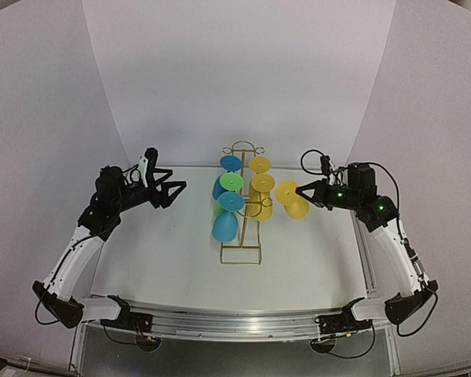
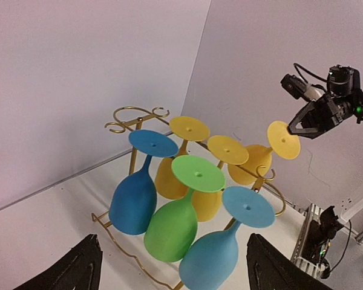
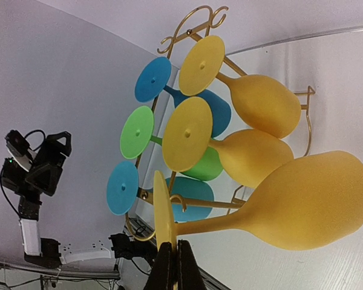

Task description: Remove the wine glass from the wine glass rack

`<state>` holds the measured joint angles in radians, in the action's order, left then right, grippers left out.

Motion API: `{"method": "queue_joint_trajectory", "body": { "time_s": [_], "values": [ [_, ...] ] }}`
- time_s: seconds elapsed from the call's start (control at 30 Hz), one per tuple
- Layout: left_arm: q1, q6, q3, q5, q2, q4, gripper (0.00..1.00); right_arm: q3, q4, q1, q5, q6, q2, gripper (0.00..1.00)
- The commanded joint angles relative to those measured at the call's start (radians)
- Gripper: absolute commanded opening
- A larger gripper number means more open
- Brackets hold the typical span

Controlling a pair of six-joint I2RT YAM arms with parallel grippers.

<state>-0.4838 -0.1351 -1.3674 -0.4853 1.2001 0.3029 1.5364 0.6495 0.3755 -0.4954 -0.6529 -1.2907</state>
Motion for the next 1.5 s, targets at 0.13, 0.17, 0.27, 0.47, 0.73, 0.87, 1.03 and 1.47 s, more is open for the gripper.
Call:
{"method": "queue_joint_trajectory", "body": {
  "time_s": [0.13,0.17,0.27,0.47,0.73,0.87,1.03,1.47],
  "values": [
    [-0.305,0.036,-0.355,0.058,0.186,0.325,0.81,-0.054,0.111,-0.002,-0.088,0.157,0.114,0.0],
    [-0.348,0.044,-0.4,0.061,0.222,0.366,0.81,-0.066,0.119,-0.002,-0.104,0.167,0.129,0.0],
    [-0.446,0.032,-0.547,0.055,0.354,0.451,0.81,-0.103,0.156,-0.003,-0.124,0.179,0.164,0.0],
    [-0.568,-0.056,-0.791,0.016,0.581,0.499,0.83,-0.21,0.189,-0.003,-0.175,0.153,0.219,0.0],
    [-0.616,-0.154,-0.924,-0.034,0.778,0.477,0.88,-0.281,0.19,-0.002,-0.258,0.165,0.295,0.0],
    [-0.629,-0.166,-0.991,-0.069,0.857,0.499,0.9,-0.266,0.187,-0.002,-0.279,0.178,0.317,0.0],
    [-0.63,-0.176,-0.99,-0.086,0.882,0.47,0.9,-0.248,0.187,-0.003,-0.285,0.19,0.327,0.0],
    [-0.628,-0.203,-0.919,-0.307,0.883,0.325,0.66,-0.239,0.178,-0.002,-0.281,0.2,0.286,0.0]
  ]
}}
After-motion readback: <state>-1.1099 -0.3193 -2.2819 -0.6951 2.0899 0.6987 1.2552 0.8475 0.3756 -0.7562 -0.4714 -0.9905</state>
